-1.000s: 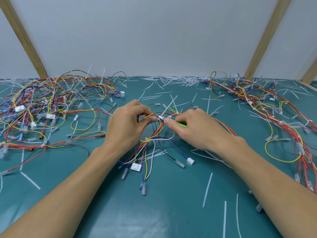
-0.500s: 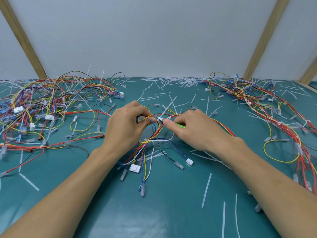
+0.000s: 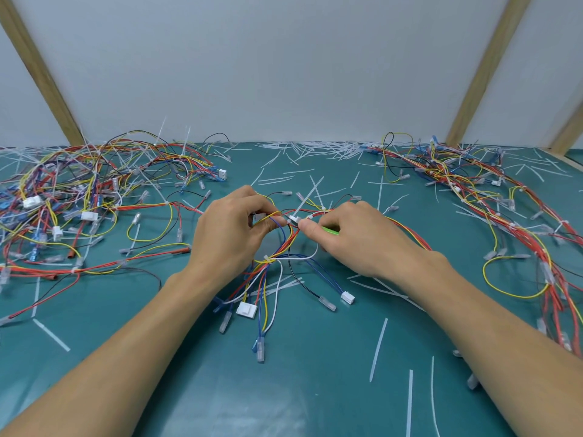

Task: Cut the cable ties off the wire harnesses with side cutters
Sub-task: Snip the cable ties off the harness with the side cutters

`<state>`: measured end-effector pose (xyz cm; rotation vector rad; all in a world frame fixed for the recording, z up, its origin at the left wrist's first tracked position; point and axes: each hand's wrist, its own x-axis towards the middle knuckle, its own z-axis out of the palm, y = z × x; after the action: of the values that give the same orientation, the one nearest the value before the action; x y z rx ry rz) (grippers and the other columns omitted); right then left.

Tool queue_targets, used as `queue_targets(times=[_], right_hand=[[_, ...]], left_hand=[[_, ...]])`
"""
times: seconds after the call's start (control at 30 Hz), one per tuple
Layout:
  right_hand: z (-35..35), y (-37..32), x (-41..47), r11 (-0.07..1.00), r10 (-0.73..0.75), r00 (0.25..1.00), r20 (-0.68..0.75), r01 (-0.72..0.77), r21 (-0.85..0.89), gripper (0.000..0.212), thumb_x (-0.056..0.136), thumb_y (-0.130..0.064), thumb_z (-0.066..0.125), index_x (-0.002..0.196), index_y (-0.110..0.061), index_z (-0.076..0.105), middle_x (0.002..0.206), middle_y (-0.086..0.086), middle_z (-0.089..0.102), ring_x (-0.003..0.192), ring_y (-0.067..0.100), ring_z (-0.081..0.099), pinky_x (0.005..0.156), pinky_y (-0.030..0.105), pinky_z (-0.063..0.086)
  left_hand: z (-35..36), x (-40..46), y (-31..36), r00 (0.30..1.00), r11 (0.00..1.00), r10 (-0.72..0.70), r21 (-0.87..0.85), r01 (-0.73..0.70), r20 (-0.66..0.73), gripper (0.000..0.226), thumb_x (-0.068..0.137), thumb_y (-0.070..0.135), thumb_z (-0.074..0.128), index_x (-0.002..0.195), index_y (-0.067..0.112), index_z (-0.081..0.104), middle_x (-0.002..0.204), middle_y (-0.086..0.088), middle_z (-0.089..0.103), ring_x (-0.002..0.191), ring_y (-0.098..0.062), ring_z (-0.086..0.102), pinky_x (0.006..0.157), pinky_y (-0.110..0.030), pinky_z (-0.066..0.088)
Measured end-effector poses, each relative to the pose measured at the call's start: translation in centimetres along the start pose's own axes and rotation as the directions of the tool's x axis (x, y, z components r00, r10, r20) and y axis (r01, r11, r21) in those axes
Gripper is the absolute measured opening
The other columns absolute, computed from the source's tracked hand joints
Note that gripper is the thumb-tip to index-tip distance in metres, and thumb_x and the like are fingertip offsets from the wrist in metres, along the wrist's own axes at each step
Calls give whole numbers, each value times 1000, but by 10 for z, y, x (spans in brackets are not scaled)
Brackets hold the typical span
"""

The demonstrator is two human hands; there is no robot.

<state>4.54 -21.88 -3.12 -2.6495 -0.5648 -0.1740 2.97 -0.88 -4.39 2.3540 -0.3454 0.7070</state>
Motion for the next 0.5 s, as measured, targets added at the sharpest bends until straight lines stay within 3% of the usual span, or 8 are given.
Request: queue_targets(times=[0.5], right_hand=[[1, 0, 0, 1000, 6, 1000, 0, -6, 5, 74, 97, -70, 40, 68, -4, 57, 58, 14, 47, 58, 23, 44, 58, 38, 44]], left_hand=[[1, 0, 0, 1000, 1000, -6, -5, 6, 5, 9, 84, 33, 78, 83, 24, 77, 78, 8, 57, 70, -17, 51, 63, -41, 44]])
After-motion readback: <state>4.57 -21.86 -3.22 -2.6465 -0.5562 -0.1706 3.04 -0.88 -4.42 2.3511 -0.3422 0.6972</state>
